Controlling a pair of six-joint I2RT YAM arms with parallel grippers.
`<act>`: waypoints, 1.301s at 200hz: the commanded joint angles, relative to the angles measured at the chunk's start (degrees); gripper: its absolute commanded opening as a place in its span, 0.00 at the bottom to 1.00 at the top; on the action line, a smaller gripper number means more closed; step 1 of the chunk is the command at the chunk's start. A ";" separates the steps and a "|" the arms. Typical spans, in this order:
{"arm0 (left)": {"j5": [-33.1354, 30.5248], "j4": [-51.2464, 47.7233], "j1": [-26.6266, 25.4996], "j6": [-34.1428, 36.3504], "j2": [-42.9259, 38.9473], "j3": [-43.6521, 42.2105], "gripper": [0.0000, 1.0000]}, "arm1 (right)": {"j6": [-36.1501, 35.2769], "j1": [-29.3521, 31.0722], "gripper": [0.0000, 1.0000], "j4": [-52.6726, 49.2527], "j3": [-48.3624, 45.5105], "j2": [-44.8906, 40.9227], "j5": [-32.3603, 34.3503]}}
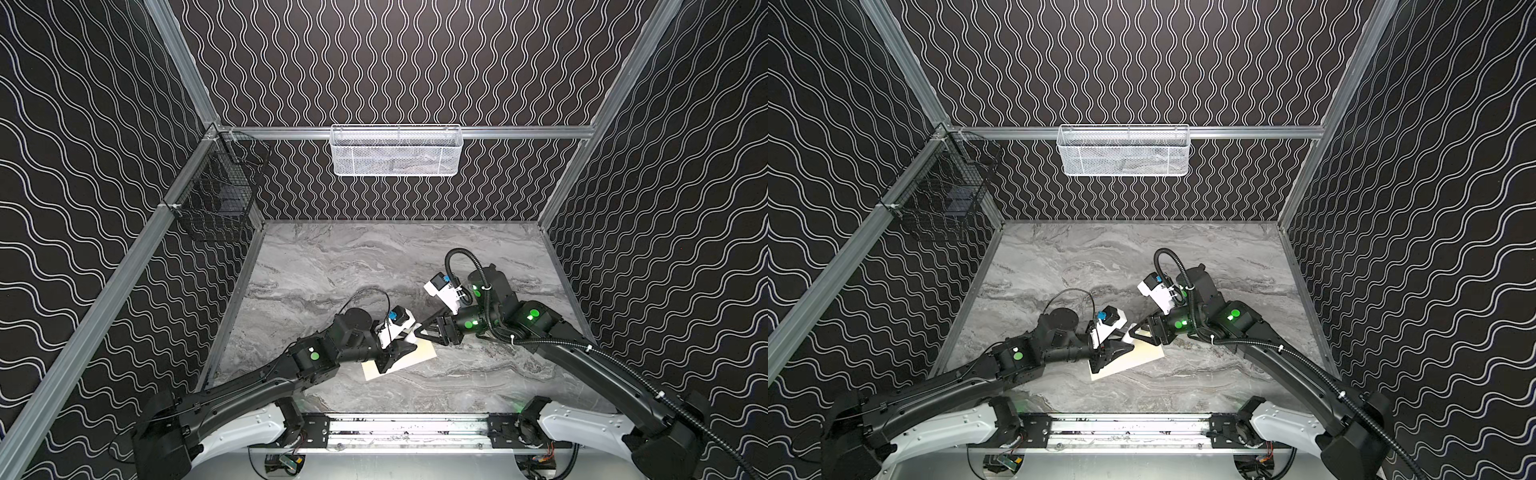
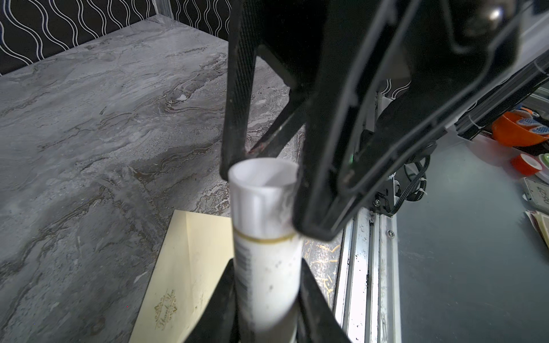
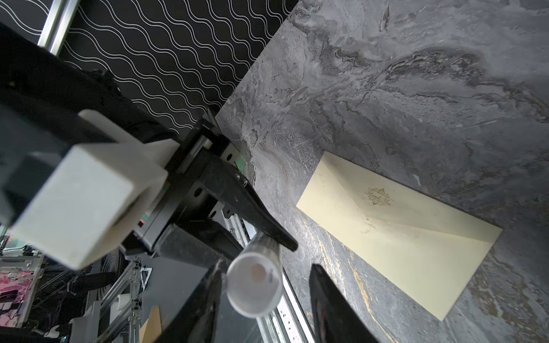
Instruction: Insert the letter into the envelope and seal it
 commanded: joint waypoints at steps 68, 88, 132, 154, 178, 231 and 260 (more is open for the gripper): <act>-0.81 -1.87 -0.35 0.85 -0.74 1.68 0.00 | -1.52 1.00 0.40 -2.85 4.57 4.61 -3.88; -0.81 -1.91 -0.44 0.76 -0.99 1.56 0.00 | -2.26 1.52 0.38 -4.01 5.36 5.55 -3.98; -1.20 -2.91 -0.44 0.85 -0.36 2.12 0.00 | -2.69 2.14 0.29 -4.58 5.31 6.77 -4.70; -1.41 -3.00 -0.44 0.93 -0.41 2.15 0.00 | -2.69 2.09 0.33 -4.32 4.88 7.01 -4.85; -1.51 -3.09 -0.44 0.92 -0.50 2.12 0.00 | -3.00 2.22 0.37 -4.81 4.96 7.23 -4.59; -1.97 -3.41 -0.44 0.58 -0.02 2.31 0.00 | -3.49 2.20 0.32 -4.72 4.57 8.41 -5.50; -2.44 -3.12 -0.44 0.39 -0.58 1.91 0.00 | -3.46 2.20 0.19 -3.74 4.52 8.12 -5.62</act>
